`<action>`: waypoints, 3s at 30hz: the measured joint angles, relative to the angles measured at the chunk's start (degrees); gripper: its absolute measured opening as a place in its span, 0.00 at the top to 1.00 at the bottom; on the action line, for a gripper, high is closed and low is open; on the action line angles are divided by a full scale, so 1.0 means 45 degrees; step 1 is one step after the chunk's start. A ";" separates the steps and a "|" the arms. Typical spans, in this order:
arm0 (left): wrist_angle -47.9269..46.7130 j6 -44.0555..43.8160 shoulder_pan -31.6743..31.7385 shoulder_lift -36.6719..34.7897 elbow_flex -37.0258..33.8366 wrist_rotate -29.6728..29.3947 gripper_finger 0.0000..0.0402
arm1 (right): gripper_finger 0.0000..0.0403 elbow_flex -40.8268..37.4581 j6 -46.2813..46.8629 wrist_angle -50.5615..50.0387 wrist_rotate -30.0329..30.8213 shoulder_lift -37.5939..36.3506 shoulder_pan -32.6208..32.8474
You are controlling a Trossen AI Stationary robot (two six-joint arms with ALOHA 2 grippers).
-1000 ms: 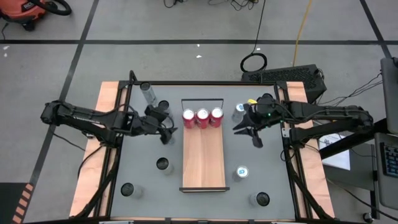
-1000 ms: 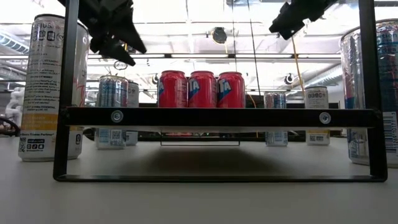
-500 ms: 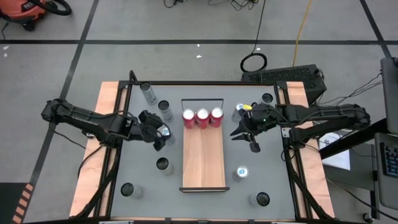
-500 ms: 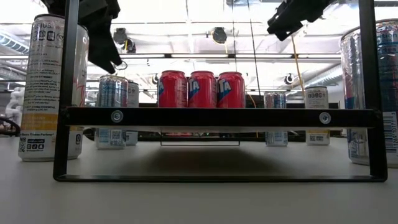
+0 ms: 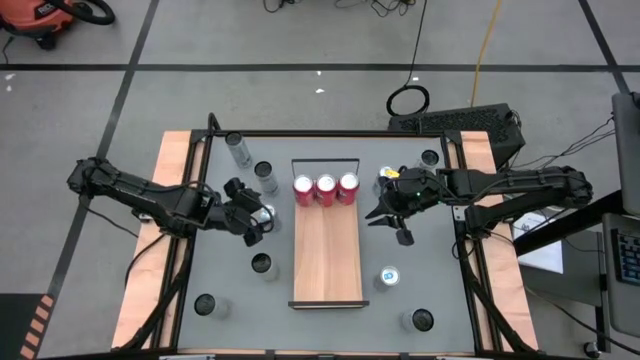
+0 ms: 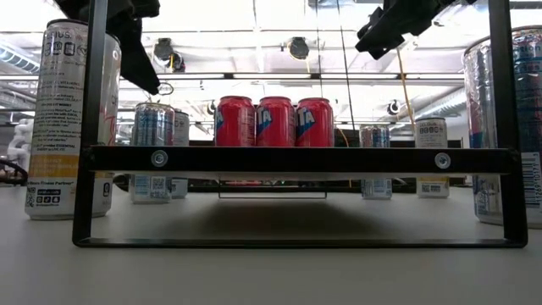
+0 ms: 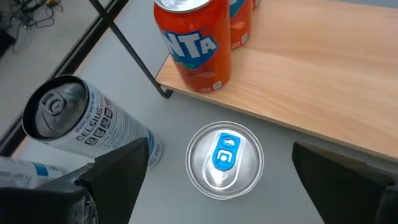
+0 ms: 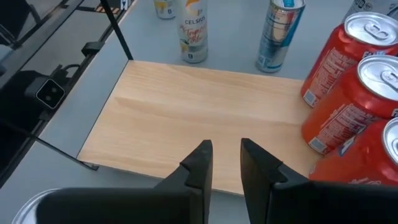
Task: Place canned beverage on shelf
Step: Put the middle blue soda can on the shelf
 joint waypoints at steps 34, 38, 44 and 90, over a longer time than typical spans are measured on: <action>0.0003 0.1320 -0.0521 0.0165 0.0005 -0.0144 0.01 | 0.89 0.0005 -0.1025 0.0564 -0.0029 0.0000 0.0155; 0.0058 0.1203 -0.0338 0.0543 0.0005 -0.0004 0.01 | 0.89 0.0005 -0.1064 0.0564 -0.0031 0.0000 0.0155; 0.0594 0.1191 -0.0340 0.1017 0.0005 0.0035 0.01 | 0.89 0.0005 -0.1385 0.0603 -0.0029 0.0000 0.0155; 0.0842 0.0999 0.0359 0.0831 -0.0714 0.0739 0.02 | 0.89 0.0010 -0.1524 0.0103 -0.0087 0.0000 0.0155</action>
